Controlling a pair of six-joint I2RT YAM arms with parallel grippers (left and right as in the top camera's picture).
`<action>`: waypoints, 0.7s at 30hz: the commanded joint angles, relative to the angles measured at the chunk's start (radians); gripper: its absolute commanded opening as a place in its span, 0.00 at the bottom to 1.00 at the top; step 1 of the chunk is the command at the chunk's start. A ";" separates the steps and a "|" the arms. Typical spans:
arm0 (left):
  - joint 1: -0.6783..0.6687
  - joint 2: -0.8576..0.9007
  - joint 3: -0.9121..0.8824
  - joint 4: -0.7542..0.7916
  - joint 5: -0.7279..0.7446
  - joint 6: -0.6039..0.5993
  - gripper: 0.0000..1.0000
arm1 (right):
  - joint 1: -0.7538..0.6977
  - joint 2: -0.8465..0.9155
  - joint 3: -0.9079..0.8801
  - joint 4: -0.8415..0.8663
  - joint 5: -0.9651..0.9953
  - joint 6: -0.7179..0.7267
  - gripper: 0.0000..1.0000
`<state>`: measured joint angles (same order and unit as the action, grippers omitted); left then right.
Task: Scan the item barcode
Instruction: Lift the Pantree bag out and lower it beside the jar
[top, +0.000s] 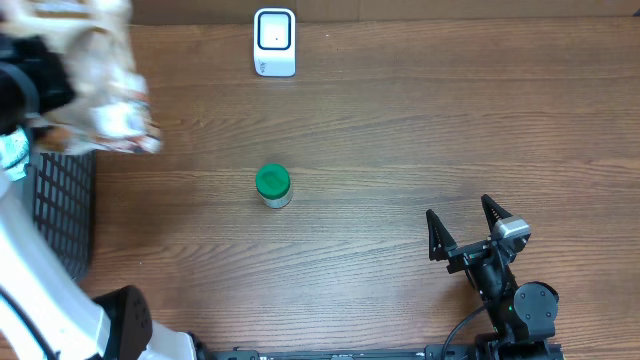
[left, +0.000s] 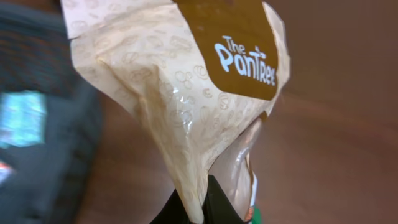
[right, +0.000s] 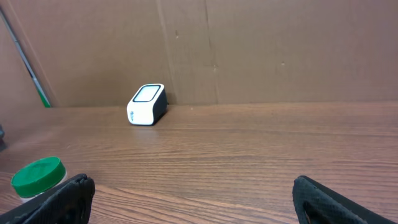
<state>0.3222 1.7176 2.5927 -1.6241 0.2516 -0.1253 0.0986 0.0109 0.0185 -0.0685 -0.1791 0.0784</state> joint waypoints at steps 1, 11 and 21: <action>-0.138 0.085 -0.063 -0.066 -0.039 -0.009 0.04 | -0.005 -0.008 -0.011 0.005 -0.002 0.002 1.00; -0.287 0.193 -0.511 0.030 -0.124 -0.002 0.05 | -0.005 -0.008 -0.011 0.005 -0.002 0.002 1.00; -0.306 0.193 -0.967 0.440 -0.081 -0.002 0.04 | -0.005 -0.008 -0.011 0.005 -0.002 0.002 1.00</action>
<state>0.0196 1.9244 1.7523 -1.2625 0.1371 -0.1249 0.0986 0.0109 0.0185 -0.0681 -0.1791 0.0784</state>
